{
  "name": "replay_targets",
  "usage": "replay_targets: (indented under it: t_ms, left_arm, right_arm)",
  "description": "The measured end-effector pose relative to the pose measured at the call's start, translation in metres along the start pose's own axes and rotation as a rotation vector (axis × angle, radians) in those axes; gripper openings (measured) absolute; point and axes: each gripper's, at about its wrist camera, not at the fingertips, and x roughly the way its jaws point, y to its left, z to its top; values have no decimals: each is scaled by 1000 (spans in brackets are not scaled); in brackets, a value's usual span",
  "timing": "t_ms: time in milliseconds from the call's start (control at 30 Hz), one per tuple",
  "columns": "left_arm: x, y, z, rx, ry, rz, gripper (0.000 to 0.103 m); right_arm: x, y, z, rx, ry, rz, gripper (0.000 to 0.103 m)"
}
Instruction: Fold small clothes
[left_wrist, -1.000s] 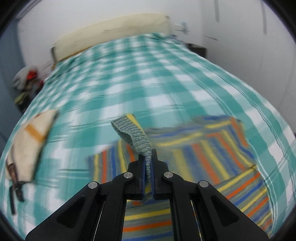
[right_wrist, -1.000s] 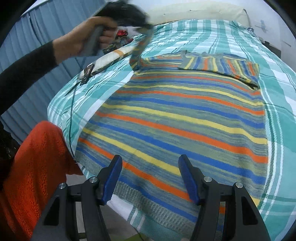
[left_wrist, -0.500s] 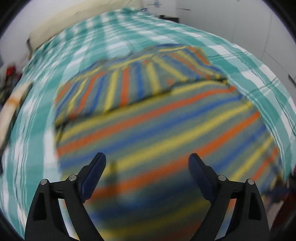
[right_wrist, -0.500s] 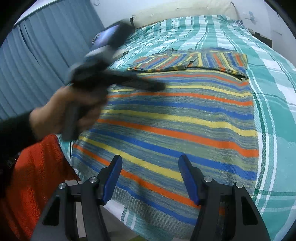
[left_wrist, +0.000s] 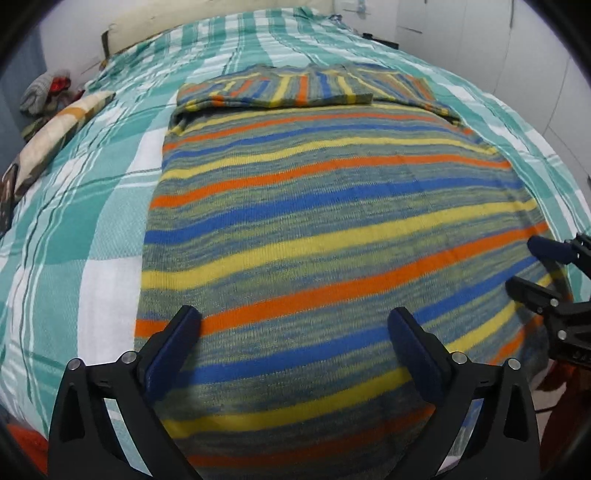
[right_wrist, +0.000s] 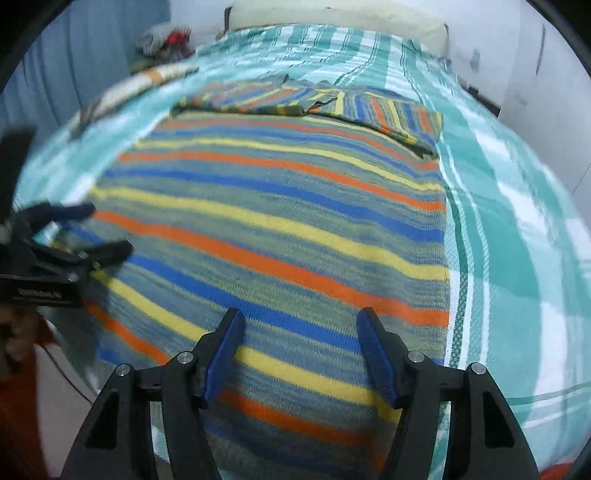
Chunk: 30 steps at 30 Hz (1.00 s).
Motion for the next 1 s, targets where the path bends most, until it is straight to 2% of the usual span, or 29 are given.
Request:
replay_targets:
  t_ms: [333, 1000]
  left_arm:
    - [3, 1, -3, 9, -13, 3, 103]
    - [3, -1, -3, 10, -12, 7, 103]
  right_arm:
    - [3, 3, 0, 7, 4, -31, 66]
    - [4, 5, -1, 0, 2, -33, 68]
